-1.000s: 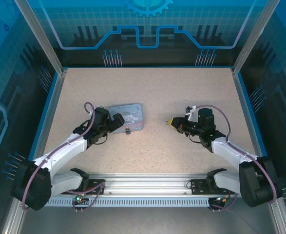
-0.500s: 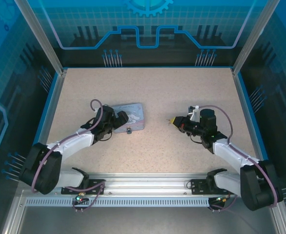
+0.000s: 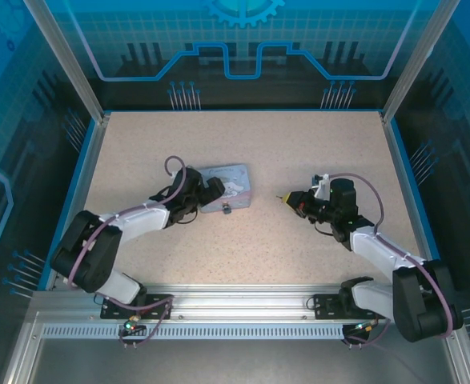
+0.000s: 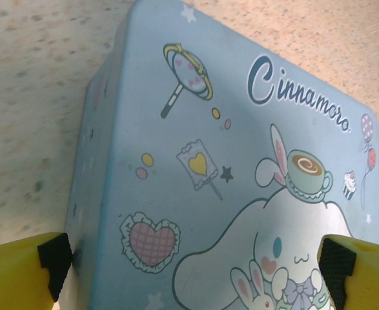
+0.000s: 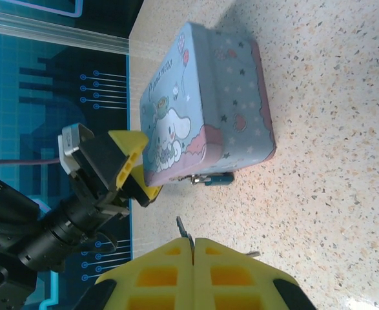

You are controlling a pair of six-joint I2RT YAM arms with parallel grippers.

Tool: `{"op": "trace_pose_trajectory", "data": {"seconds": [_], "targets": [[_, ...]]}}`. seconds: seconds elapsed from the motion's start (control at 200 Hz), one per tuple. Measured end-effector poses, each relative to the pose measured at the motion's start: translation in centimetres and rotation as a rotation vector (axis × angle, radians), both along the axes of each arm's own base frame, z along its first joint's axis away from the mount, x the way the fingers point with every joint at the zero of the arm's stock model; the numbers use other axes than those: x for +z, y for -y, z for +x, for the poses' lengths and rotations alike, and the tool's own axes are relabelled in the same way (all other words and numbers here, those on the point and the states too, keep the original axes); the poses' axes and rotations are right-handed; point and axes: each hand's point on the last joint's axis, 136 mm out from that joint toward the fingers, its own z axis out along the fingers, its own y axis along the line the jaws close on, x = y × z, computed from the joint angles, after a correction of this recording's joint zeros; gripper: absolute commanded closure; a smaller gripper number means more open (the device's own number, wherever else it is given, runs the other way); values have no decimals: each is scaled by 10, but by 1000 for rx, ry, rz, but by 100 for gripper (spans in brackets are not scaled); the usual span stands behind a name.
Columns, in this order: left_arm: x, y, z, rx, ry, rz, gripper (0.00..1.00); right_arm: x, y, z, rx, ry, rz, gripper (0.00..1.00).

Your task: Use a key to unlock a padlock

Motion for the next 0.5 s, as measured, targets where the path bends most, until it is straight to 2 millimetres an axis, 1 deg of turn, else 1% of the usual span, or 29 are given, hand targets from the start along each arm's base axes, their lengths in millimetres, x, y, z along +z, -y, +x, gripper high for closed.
{"op": "trace_pose_trajectory", "data": {"seconds": [0.13, 0.22, 0.365, 0.5], "targets": [[4, 17, 17, -26, 20, -27, 1, -6, 1, -5, -1, -21, -6, 100], [6, 28, 21, -50, 25, -41, 1, -8, 3, -7, -6, -27, -14, 100], [7, 32, 17, -67, 23, -46, 1, -8, 5, -9, -11, -25, -29, 100], [14, 20, -2, -68, 31, -29, 1, -9, 8, -11, -10, -22, -50, 100]]}}
